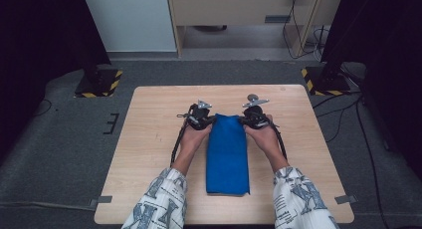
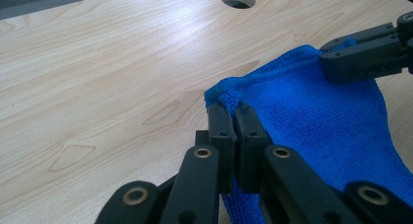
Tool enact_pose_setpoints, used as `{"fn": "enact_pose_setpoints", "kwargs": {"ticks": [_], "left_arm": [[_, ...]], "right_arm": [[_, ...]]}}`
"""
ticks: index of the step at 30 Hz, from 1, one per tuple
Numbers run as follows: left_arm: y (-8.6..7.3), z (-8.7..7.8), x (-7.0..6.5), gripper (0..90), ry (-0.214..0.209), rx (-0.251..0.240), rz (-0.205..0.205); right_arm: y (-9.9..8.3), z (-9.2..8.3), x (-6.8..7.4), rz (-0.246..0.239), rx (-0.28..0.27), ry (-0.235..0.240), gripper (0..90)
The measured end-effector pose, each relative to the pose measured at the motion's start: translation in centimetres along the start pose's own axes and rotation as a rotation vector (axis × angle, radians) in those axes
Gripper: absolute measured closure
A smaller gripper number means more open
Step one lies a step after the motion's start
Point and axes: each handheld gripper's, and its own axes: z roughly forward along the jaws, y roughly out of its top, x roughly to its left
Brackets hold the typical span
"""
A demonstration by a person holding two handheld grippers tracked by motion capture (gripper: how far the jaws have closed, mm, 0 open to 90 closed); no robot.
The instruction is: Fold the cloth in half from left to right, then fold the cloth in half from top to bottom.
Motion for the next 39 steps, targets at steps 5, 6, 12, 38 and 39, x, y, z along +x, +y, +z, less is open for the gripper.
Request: {"fn": "enact_pose_setpoints", "kwargs": {"ticks": [5,6,12,38,39], "left_arm": [[0.2,-0.2,0.0,87.6,0.001,-0.004,0.0],[0.2,-0.2,0.0,87.6,0.002,-0.006,-0.001],[0.7,-0.4,0.0,87.8,0.004,-0.019,0.003],[2.4,-2.1,0.9,87.8,0.025,-0.083,0.012],[2.4,-2.2,0.9,87.8,0.023,-0.085,0.007]], "right_arm": [[0.4,-0.3,-0.2,0.003,-0.008,-0.001,86.2],[0.4,-0.4,-0.2,0.003,-0.01,-0.002,86.2],[0.9,-0.6,-0.1,0.004,-0.023,0.0,86.3],[3.2,-2.3,-0.1,-0.012,-0.109,0.001,86.2],[3.2,-2.2,-0.1,-0.014,-0.111,0.002,86.2]]}}
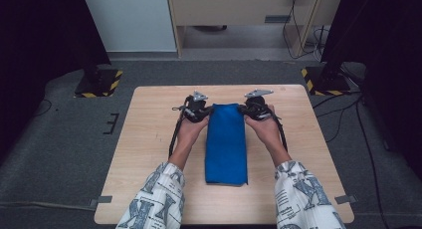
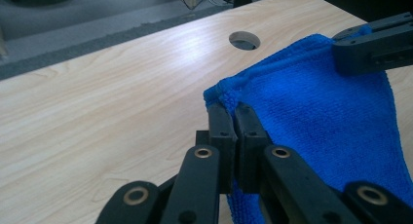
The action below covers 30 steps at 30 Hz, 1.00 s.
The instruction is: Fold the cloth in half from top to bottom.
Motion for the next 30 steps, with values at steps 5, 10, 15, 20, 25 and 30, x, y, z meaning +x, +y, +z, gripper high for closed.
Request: {"fn": "enact_pose_setpoints", "kwargs": {"ticks": [5,10,15,20,25,30], "left_arm": [[-0.2,-0.8,-0.2,87.8,-0.003,-0.001,0.006],[-1.2,-2.1,-0.9,87.8,-0.003,-0.02,0.027],[-2.5,-2.7,-1.9,87.8,-0.016,-0.022,0.039],[-2.9,-3.2,-2.3,87.8,-0.015,-0.018,0.049],[-3.6,-4.7,-2.9,87.8,-0.016,-0.017,0.072],[-4.3,-5.5,-3.4,87.7,-0.029,-0.018,0.089]], "right_arm": [[-0.3,-0.5,0.5,-0.026,0.003,0.001,86.1],[-1.0,-1.5,1.4,-0.045,-0.009,0.015,86.1],[-2.1,-2.1,2.3,-0.081,0.001,0.025,86.1],[-2.6,-2.7,2.8,-0.08,-0.009,0.034,86.1],[-3.8,-4.1,3.5,-0.061,-0.046,0.057,85.9],[-5.0,-5.0,4.2,-0.063,-0.067,0.083,85.8]]}}
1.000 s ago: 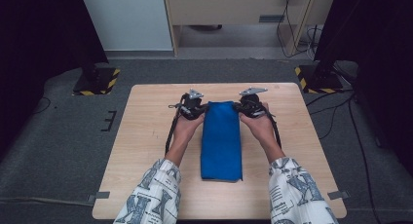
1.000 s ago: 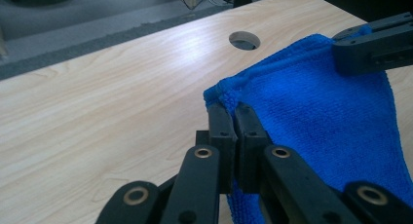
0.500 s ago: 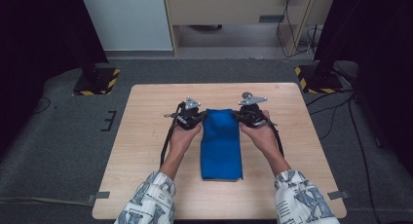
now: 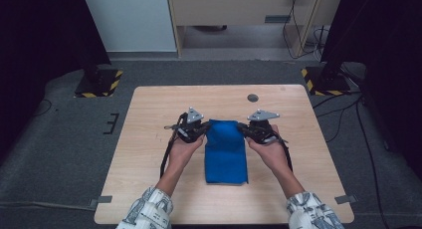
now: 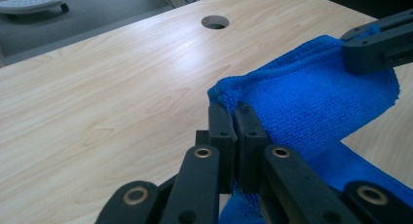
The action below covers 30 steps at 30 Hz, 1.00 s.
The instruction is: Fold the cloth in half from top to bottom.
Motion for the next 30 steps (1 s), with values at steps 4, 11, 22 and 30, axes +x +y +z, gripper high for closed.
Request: {"fn": "enact_pose_setpoints", "kwargs": {"ticks": [4,11,22,30], "left_arm": [[-0.7,-0.6,-0.6,87.6,-0.015,0.005,0.011],[-2.2,-2.0,-2.2,87.5,-0.042,0.005,0.019],[-4.4,-2.9,-4.0,86.9,-0.087,0.014,0.029],[-5.6,-3.6,-4.5,86.4,-0.099,0.024,0.042]], "right_arm": [[-1.0,-0.9,0.5,-0.008,0.003,0.022,85.8],[-2.5,-2.5,1.8,-0.039,-0.006,0.052,85.7],[-5.2,-3.5,2.7,-0.066,0.027,0.081,84.9],[-6.6,-4.5,3.7,-0.082,0.021,0.122,83.9]]}}
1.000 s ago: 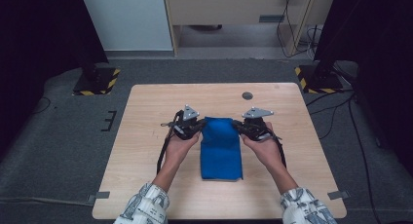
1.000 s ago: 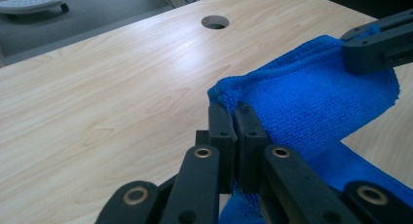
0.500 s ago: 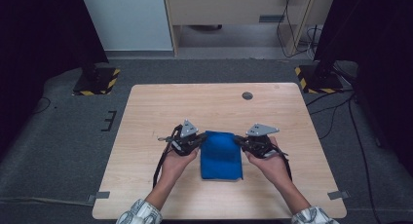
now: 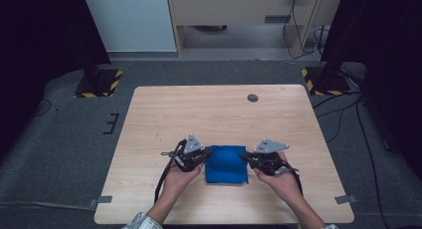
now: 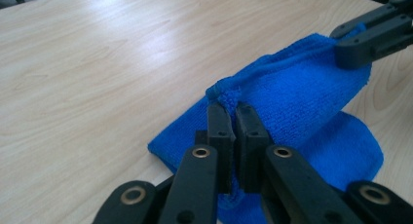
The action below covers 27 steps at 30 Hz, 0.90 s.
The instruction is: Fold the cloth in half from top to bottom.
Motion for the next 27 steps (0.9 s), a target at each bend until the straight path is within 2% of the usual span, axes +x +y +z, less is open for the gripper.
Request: {"fn": "enact_pose_setpoints", "kwargs": {"ticks": [2,5,8,11,13,14,15,16,19,24,27], "left_arm": [[-0.5,-0.1,-0.2,84.8,-0.002,0.012,-0.002],[-1.3,-0.4,-0.6,76.0,-0.015,0.024,0.003],[-1.8,-1.1,-0.7,57.2,-0.017,0.029,-0.008],[-2.4,-2.1,-0.6,48.4,-0.019,0.013,-0.023],[-2.6,-2.3,-0.4,42.5,-0.017,0.006,-0.034],[-2.7,-2.8,-0.1,42.6,-0.026,-0.014,-0.06],[-2.7,-2.8,-0.1,42.4,-0.026,-0.014,-0.06],[-2.4,-3.2,0.0,41.7,-0.035,-0.036,-0.067],[-2.3,-3.2,0.0,40.4,-0.013,-0.053,-0.065],[-2.6,-2.0,0.4,37.3,0.007,-0.015,-0.062],[-2.6,-2.1,1.0,34.8,0.029,-0.024,-0.074]], "right_arm": [[-0.5,0.1,0.2,-0.008,0.011,0.004,83.3],[-0.8,0.1,0.3,-0.02,0.028,-0.004,80.7],[-1.1,-0.3,0.4,-0.018,0.039,-0.001,70.3],[-1.4,-1.0,0.7,-0.017,0.05,-0.003,58.8],[-1.4,-1.2,0.8,-0.014,0.048,-0.004,56.3],[-1.5,-1.8,1.0,-0.01,0.04,0.002,50.1],[-1.4,-2.1,1.1,-0.013,0.035,0.002,48.6],[-1.3,-2.3,1.2,-0.014,0.025,0.002,47.9],[-1.0,-2.8,1.2,-0.01,0.0,-0.007,46.2],[-0.6,-2.4,0.1,0.025,-0.026,-0.064,43.1],[-0.6,-2.2,-0.4,0.034,-0.03,-0.092,39.3]]}}
